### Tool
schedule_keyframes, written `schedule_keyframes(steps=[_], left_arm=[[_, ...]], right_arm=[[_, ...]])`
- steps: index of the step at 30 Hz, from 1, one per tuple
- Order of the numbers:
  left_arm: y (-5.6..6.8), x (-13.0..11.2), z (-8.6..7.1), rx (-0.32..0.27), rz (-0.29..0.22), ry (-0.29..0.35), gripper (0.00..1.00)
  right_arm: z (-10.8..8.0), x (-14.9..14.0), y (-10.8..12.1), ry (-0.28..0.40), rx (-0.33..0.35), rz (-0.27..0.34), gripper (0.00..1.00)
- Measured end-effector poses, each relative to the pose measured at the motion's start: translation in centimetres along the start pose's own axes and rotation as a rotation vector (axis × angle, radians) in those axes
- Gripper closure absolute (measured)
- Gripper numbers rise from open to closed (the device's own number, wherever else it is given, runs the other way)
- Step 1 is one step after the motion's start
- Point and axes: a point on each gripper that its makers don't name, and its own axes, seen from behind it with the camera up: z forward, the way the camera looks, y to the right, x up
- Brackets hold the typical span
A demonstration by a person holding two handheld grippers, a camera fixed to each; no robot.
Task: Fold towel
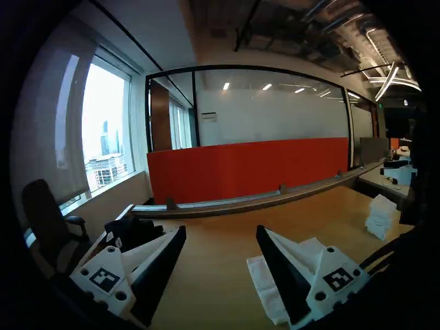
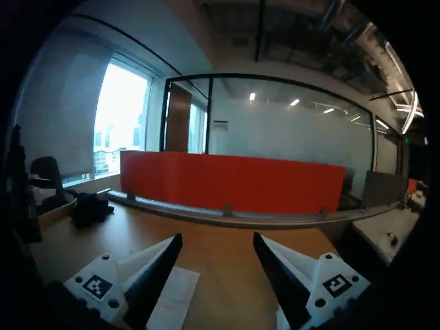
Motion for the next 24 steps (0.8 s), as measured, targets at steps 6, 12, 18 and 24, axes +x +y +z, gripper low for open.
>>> schedule_keyframes(steps=[6, 12, 18, 24], left_arm=[[2.3, -1.5, -0.4, -0.107, 0.019, -0.063, 0.05], [4.8, -3.0, -0.6, -0.213, 0.031, -0.128, 0.05], [6.6, -4.9, -0.6, -0.292, 0.041, -0.188, 0.06], [7.6, -7.2, -0.3, -0.321, 0.074, -0.232, 0.05]], right_arm=[[-0.5, -0.5, -2.6, -0.058, 0.102, -0.013, 0.0], [-1.0, -2.9, -4.9, -0.146, 0.188, -0.071, 0.0], [-1.4, -5.9, -7.0, -0.245, 0.268, -0.111, 0.0], [-1.4, -8.4, -8.0, -0.304, 0.308, -0.155, 0.0]])
